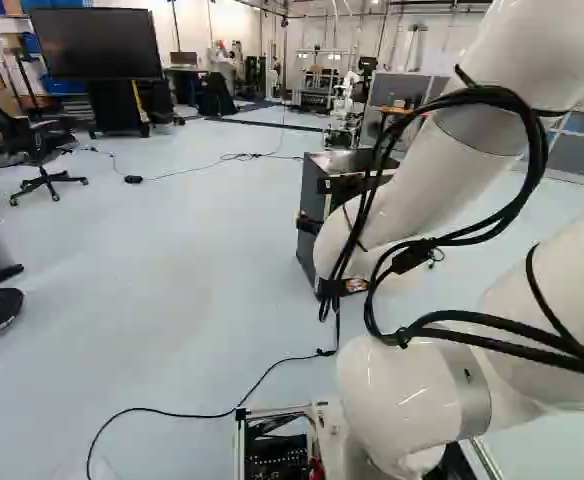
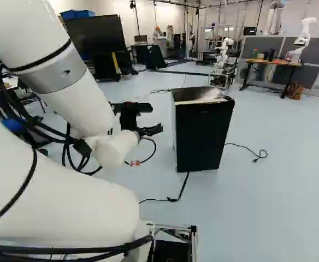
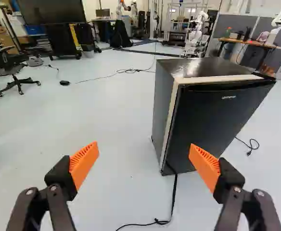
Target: Grab a drink from the fridge
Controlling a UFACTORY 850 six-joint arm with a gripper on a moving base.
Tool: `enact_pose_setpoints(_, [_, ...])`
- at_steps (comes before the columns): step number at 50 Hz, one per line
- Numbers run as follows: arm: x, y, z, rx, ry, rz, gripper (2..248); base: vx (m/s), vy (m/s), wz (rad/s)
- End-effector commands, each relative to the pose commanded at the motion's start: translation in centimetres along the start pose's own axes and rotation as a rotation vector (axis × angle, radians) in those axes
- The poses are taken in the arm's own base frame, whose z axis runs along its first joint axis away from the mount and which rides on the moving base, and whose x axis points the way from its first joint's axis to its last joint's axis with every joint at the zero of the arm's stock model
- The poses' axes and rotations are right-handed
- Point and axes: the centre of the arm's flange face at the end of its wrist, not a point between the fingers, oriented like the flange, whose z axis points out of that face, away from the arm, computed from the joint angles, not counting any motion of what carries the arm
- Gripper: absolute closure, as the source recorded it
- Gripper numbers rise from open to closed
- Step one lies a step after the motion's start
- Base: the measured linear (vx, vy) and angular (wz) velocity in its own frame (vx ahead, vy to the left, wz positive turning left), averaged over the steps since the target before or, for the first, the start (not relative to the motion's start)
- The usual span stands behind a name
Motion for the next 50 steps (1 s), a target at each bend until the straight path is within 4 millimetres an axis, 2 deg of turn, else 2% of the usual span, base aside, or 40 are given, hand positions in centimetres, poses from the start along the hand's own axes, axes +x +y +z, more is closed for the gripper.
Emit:
enact_pose_setpoints(35, [0.00, 0.00, 0.00, 0.000, 0.000, 0.000, 3, 0.000, 0.000, 0.000])
enact_pose_setpoints(50, [0.00, 0.00, 0.00, 0.000, 0.000, 0.000, 3, 0.029, -0.007, -0.083])
